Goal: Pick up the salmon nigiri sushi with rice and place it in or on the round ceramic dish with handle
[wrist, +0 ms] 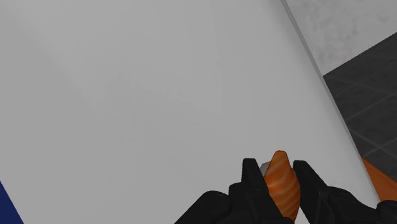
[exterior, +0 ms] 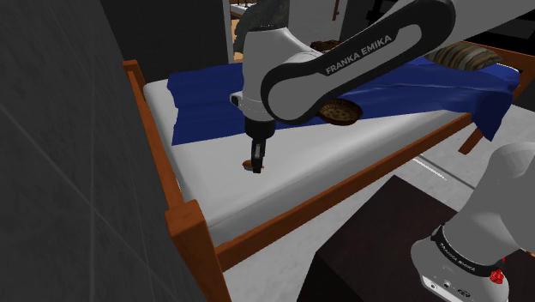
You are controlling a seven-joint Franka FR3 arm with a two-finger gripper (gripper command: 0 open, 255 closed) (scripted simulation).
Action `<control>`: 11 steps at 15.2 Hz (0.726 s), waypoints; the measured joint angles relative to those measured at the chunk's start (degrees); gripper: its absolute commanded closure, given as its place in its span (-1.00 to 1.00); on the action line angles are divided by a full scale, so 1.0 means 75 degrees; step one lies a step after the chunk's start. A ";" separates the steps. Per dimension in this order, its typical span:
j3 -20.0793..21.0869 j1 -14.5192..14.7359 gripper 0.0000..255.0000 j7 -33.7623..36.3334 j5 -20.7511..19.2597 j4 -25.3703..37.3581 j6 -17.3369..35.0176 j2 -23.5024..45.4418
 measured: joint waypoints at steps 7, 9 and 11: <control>-0.0001 -0.0002 1.00 -0.0003 0.0005 0.0015 -0.0047 -0.0030; 0.0002 -0.0001 1.00 0.0005 0.0015 0.0100 -0.0214 -0.0115; -0.0007 -0.0013 1.00 -0.0011 0.0026 0.0198 -0.0398 -0.0203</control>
